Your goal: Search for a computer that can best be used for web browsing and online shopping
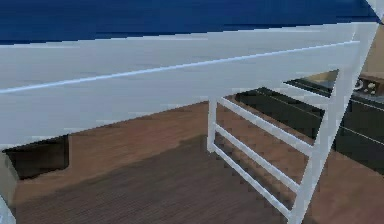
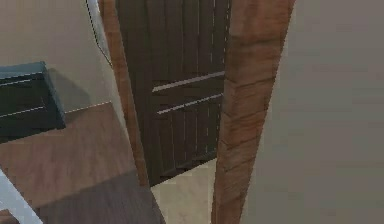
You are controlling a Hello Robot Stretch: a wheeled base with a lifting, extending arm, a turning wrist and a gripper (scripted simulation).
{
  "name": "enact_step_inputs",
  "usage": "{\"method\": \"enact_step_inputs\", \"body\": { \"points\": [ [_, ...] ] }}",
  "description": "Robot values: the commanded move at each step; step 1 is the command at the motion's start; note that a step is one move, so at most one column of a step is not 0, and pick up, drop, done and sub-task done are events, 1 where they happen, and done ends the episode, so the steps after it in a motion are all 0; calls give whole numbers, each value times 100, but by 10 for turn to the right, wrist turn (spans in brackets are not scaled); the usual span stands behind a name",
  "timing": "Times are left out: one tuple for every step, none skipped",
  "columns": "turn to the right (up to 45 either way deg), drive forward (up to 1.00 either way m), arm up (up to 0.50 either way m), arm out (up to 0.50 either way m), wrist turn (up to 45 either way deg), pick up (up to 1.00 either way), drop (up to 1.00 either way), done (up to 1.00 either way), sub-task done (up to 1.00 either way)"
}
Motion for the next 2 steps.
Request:
{"method": "enact_step_inputs", "body": {
  "points": [
    [450,0,0,0,0,0,0,0,0],
    [0,100,0,0,0,0,0,0,0]
  ]
}}
